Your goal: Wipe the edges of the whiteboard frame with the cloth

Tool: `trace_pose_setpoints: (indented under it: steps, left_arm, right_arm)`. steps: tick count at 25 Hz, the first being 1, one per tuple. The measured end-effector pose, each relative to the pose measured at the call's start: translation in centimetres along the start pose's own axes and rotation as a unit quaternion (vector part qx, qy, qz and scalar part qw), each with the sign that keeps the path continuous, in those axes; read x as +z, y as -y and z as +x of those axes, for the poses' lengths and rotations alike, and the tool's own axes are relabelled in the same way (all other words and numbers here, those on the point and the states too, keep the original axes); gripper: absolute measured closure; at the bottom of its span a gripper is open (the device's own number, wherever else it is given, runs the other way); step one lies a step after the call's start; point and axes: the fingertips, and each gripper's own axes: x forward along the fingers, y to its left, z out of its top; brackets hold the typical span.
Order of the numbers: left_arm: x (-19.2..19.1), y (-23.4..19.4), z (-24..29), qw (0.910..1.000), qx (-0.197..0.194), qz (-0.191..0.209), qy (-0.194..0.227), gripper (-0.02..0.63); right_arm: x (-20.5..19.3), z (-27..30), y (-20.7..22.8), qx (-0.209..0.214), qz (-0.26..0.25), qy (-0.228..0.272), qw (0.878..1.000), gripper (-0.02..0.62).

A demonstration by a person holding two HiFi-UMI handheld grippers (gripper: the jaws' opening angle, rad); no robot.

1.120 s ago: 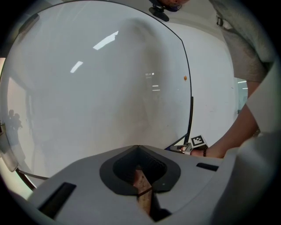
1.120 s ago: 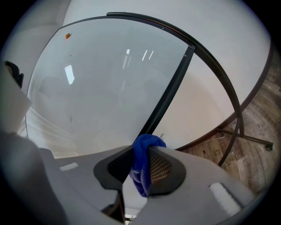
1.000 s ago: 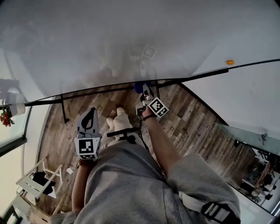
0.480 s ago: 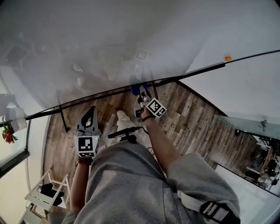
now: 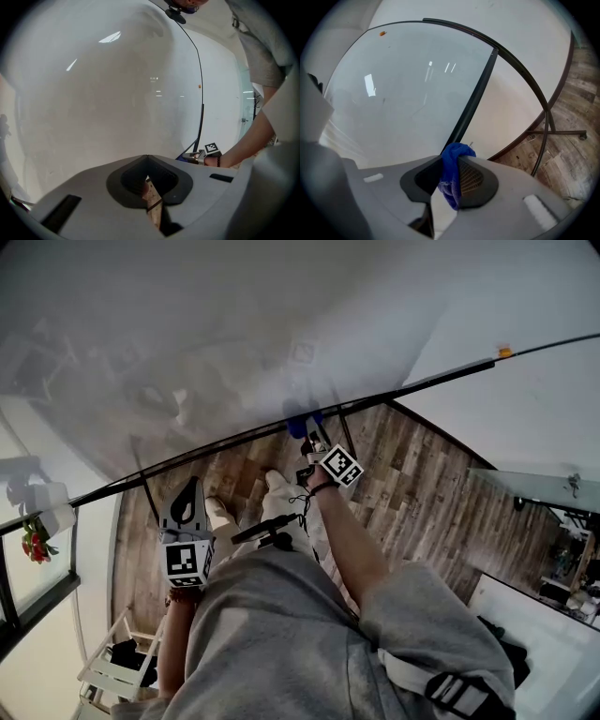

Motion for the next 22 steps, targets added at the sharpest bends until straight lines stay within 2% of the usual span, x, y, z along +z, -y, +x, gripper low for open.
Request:
trace_pose_setpoints:
  steps: [14, 22]
  left_arm:
    - [0.3, -2.2, -0.3, 0.9984, -0.041, 0.038, 0.011, 0.600]
    - [0.1, -4.6, -1.2, 0.9976, -0.052, 0.041, 0.022, 0.600]
  right_arm:
    - [-2.2, 0.0, -1.1, -0.011, 0.013, 0.039, 0.999, 0.500]
    - [-5.0, 0.3, -2.4, -0.011, 0.017, 0.044, 0.999, 0.500]
